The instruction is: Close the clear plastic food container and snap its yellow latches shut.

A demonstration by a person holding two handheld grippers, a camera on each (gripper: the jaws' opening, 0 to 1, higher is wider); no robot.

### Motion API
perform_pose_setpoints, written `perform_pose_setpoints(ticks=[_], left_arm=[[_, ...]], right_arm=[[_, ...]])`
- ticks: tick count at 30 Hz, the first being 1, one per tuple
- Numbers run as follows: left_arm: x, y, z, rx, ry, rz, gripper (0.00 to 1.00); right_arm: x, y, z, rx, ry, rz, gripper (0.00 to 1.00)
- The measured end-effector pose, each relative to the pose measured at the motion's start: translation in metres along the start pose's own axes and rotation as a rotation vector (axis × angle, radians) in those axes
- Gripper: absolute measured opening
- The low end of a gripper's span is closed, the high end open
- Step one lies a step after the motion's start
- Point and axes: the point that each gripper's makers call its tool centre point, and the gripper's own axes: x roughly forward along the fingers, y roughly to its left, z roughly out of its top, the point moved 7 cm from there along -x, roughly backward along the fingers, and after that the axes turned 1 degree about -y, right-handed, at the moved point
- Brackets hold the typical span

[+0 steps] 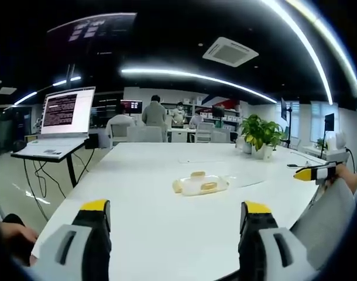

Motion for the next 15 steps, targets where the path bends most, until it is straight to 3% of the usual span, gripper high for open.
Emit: perform_pose_setpoints(ticks=[15], left_arm=[[-0.0002,-0.0008,-0.0007,0.001,0.010,-0.003,0.88]], right_arm=[[-0.0006,0.0031,-0.0002,0.001,0.000,0.008,0.73]])
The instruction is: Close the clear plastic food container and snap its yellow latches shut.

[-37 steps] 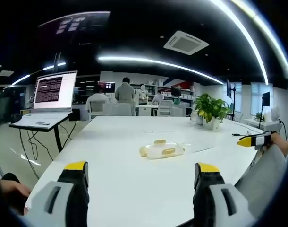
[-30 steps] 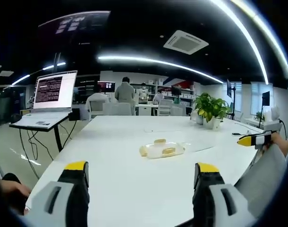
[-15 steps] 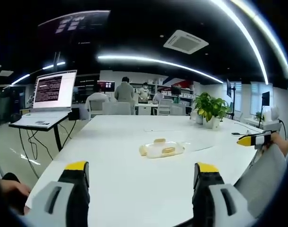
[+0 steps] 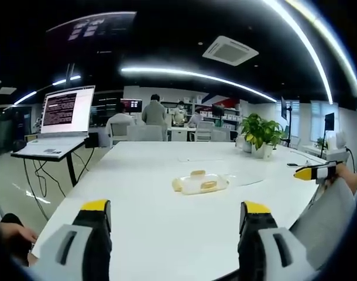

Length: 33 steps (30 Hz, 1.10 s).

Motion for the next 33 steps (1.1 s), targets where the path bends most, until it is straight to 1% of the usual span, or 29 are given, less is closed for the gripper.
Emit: perform_pose_setpoints(ticks=[8,15,18,19,22,24,26,27,28,29,32,33], left_arm=[[0.000,0.000,0.000,-0.001,0.003,-0.004,0.87],[-0.001,0.002,-0.001,-0.003,0.001,0.008,0.87],[-0.001,0.003,-0.001,-0.009,-0.005,0.015,0.86],[-0.002,0.003,-0.001,-0.009,-0.004,0.018,0.87],[-0.001,0.004,-0.002,-0.001,0.013,0.035,0.86],[-0.002,0.005,-0.003,0.002,0.019,0.043,0.87],[-0.002,0.005,-0.001,-0.001,-0.001,0.047,0.88],[-0.002,0.005,-0.001,-0.006,-0.002,0.046,0.88],[-0.002,0.005,-0.001,-0.005,0.004,0.044,0.88],[-0.002,0.005,-0.003,0.010,0.018,0.044,0.88],[-0.001,0.005,-0.004,0.012,0.031,0.052,0.88],[0.000,0.006,-0.006,0.028,0.060,0.060,0.89]], right_arm=[[-0.001,0.003,0.001,0.004,-0.007,0.002,0.73],[-0.002,0.005,0.001,0.004,-0.007,0.013,0.72],[-0.002,0.005,0.000,0.012,0.014,0.014,0.73],[-0.002,0.007,0.000,-0.002,0.013,0.023,0.73],[-0.002,0.007,0.001,0.011,0.005,0.038,0.71],[0.000,0.008,-0.003,-0.002,0.060,0.049,0.73],[0.001,0.008,-0.003,0.002,0.055,0.057,0.73],[0.000,0.009,-0.002,0.011,0.042,0.070,0.73],[0.000,0.009,-0.001,0.018,0.041,0.077,0.72],[0.001,0.008,-0.002,0.030,0.054,0.089,0.72],[0.004,0.009,-0.005,0.054,0.081,0.128,0.73],[0.004,0.011,-0.005,0.047,0.093,0.144,0.73]])
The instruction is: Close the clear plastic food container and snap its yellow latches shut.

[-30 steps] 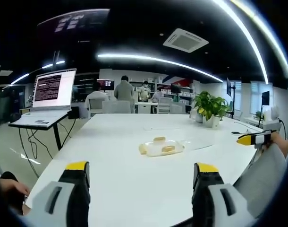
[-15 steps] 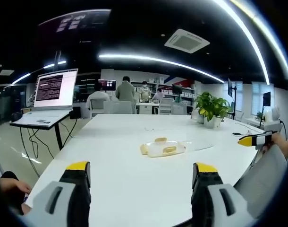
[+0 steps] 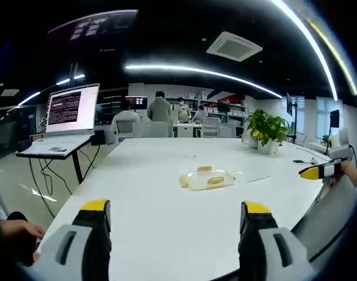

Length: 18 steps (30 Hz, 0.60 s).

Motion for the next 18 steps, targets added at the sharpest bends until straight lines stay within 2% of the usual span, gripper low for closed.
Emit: perform_pose_setpoints(ticks=[1,2,3,4,7,10,13,14,15,16,17,18], left_arm=[[0.001,0.000,-0.004,0.031,0.055,0.011,0.89],[0.002,0.000,-0.006,0.048,0.085,0.015,0.89],[0.002,0.000,-0.006,0.062,0.092,0.021,0.91],[0.003,-0.001,-0.004,0.055,0.069,0.022,0.92],[0.002,-0.002,-0.003,0.043,0.075,0.023,0.95],[0.002,-0.003,-0.004,0.086,0.108,0.036,0.97],[0.000,0.002,-0.010,0.134,0.231,0.065,0.99],[0.000,0.005,-0.011,0.152,0.253,0.072,0.99],[0.001,0.009,-0.010,0.182,0.254,0.069,0.99],[0.002,0.013,-0.003,0.231,0.203,0.073,0.99],[0.002,0.016,-0.001,0.248,0.195,0.067,0.99],[0.003,0.018,0.001,0.249,0.224,0.048,0.99]], right_arm=[[0.001,0.002,-0.001,-0.012,0.020,0.014,0.73],[0.002,0.003,-0.004,-0.029,0.061,0.034,0.74],[0.005,0.005,-0.007,-0.042,0.108,0.068,0.74],[0.007,0.007,-0.008,-0.038,0.121,0.088,0.74],[0.010,0.008,-0.008,-0.042,0.130,0.132,0.72],[0.013,0.008,-0.009,-0.048,0.159,0.156,0.73],[0.016,0.006,-0.008,-0.064,0.170,0.168,0.73],[0.017,0.005,-0.008,-0.071,0.175,0.172,0.73],[0.019,0.004,-0.007,-0.076,0.183,0.176,0.73],[0.021,0.003,-0.006,-0.087,0.190,0.183,0.73],[0.022,0.002,-0.004,-0.100,0.190,0.186,0.74],[0.025,-0.001,0.000,-0.121,0.184,0.181,0.74]])
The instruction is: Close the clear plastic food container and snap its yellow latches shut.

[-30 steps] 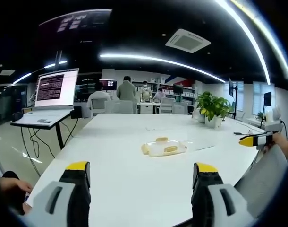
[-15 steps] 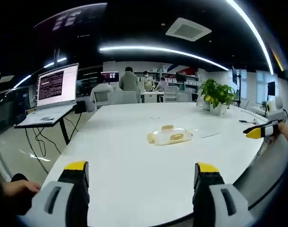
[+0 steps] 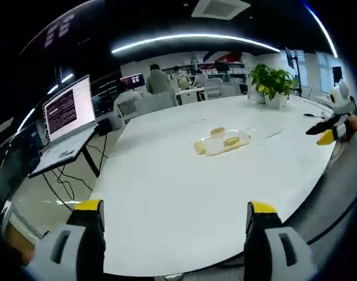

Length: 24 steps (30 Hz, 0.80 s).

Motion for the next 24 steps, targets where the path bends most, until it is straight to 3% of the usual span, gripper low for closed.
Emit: perform_pose_setpoints(ticks=[3,7,8,11,14,16,19,20,24], left_arm=[[0.005,0.009,0.005,-0.004,0.025,-0.011,0.99],[0.017,0.020,0.022,0.013,-0.010,-0.065,0.99],[0.022,0.020,0.026,0.006,-0.007,-0.107,0.99],[0.032,0.024,0.033,0.008,0.035,-0.138,0.99],[0.047,0.027,0.042,0.113,0.088,-0.166,0.99],[0.056,0.026,0.048,0.174,0.111,-0.198,0.99],[0.069,0.023,0.058,0.216,0.131,-0.231,0.99],[0.074,0.021,0.062,0.237,0.142,-0.268,0.99],[0.092,0.019,0.079,0.294,0.143,-0.302,0.99]], right_arm=[[0.003,-0.010,0.012,-0.036,-0.025,-0.009,0.74],[0.007,-0.024,0.028,-0.081,-0.039,-0.012,0.74],[0.010,-0.029,0.034,-0.116,-0.051,-0.007,0.73],[0.014,-0.043,0.045,-0.197,-0.045,-0.007,0.72],[0.016,-0.057,0.056,-0.256,-0.041,-0.019,0.74],[0.018,-0.066,0.063,-0.248,-0.042,-0.008,0.78],[0.023,-0.079,0.072,-0.213,-0.035,0.006,0.84],[0.025,-0.084,0.076,-0.210,-0.045,0.000,0.84],[0.033,-0.094,0.091,-0.265,-0.047,-0.003,0.86]])
